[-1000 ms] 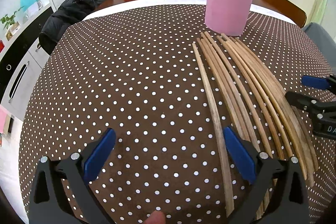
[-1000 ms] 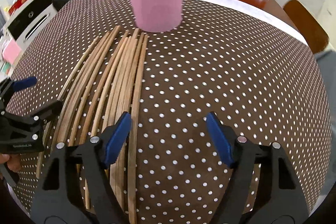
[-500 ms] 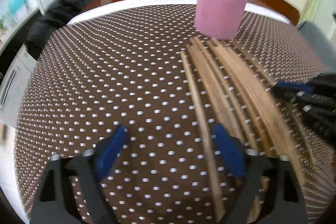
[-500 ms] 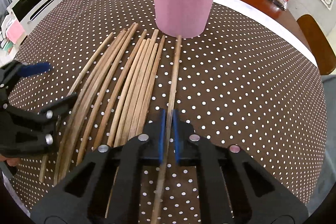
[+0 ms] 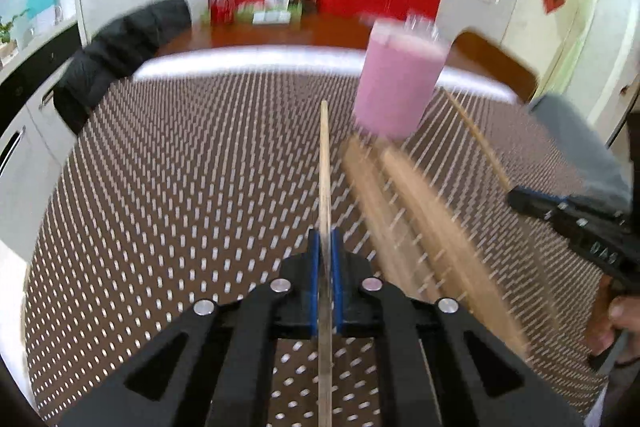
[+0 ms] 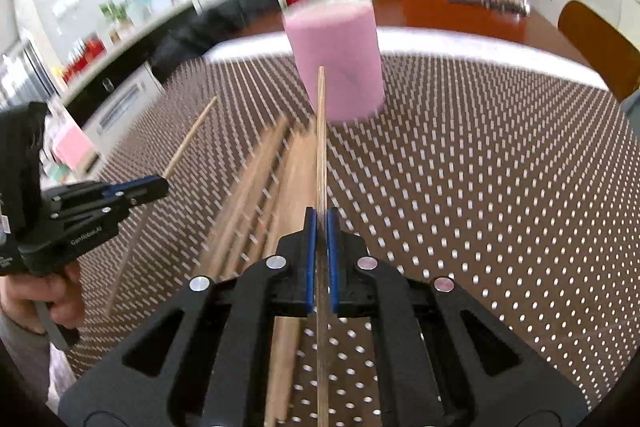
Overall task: Organize utensils
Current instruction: 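Lift the chopsticks into the pink cup and open both tools to release them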
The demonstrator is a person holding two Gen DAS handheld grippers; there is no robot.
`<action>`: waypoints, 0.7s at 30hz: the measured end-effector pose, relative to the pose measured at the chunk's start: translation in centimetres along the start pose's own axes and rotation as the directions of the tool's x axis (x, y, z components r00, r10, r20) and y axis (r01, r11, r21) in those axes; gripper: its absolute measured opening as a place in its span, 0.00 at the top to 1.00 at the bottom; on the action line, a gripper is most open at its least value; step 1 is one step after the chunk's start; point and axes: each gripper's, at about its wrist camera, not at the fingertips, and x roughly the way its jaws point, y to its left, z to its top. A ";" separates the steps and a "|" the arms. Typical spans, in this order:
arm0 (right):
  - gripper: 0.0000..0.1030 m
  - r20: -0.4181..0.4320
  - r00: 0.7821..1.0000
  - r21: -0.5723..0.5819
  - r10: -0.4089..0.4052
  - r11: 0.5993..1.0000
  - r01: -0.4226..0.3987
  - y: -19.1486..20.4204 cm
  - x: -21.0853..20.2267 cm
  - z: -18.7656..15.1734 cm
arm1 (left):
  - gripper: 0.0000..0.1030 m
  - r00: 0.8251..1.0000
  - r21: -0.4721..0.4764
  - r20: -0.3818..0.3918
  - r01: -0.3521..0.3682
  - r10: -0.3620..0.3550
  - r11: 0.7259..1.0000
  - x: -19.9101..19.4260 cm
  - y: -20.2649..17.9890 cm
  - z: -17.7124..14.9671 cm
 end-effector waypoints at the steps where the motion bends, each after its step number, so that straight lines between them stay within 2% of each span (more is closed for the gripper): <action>1: 0.95 0.046 0.999 -0.009 0.004 1.000 -0.003 0.1 -0.8 0.6 | 0.94 0.999 0.000 0.034 0.013 -0.013 1.000 -0.6 -0.1 0.7; 4: 0.95 0.186 0.982 -0.013 0.024 1.000 -0.022 0.4 -2.6 3.5 | 0.94 0.981 0.014 0.190 0.047 -0.049 0.999 -3.2 -1.2 3.3; 5: 0.95 0.219 0.975 -0.012 0.027 1.000 -0.025 0.5 -3.1 4.2 | 0.94 0.961 0.030 0.267 0.066 -0.071 0.997 -4.2 -1.7 5.1; 6: 0.95 0.268 0.963 -0.005 0.035 0.999 -0.035 0.3 -3.6 5.8 | 0.94 0.948 0.041 0.307 0.076 -0.085 0.996 -4.6 -2.0 6.1; 9: 0.95 0.377 0.926 0.006 0.035 0.999 -0.041 0.0 -4.7 9.8 | 0.94 0.878 0.079 0.449 0.145 -0.165 0.986 -5.7 -3.7 10.7; 12: 0.95 0.450 0.893 0.037 0.025 0.998 -0.047 -1.2 -5.4 12.9 | 0.94 0.797 0.117 0.563 0.186 -0.219 0.976 -6.3 -5.3 14.6; 14: 0.95 0.485 0.874 0.065 0.016 0.996 -0.055 -1.8 -4.7 14.9 | 0.94 0.752 0.125 0.615 0.203 -0.236 0.971 -6.1 -6.1 16.8; 15: 0.95 0.502 0.865 0.087 0.011 0.994 -0.063 -2.3 -4.3 16.1 | 0.94 0.738 0.122 0.633 0.206 -0.236 0.971 -5.4 -6.5 17.8; 18: 0.95 0.533 0.846 0.132 -0.018 0.989 -0.062 -3.4 -2.6 18.6 | 0.94 0.718 0.103 0.661 0.200 -0.217 0.974 -2.9 -7.0 20.0; 21: 0.95 0.546 0.837 0.166 -0.041 0.984 -0.060 -4.5 -1.7 19.9 | 0.94 0.724 0.077 0.658 0.209 -0.207 0.975 0.1 -6.5 21.3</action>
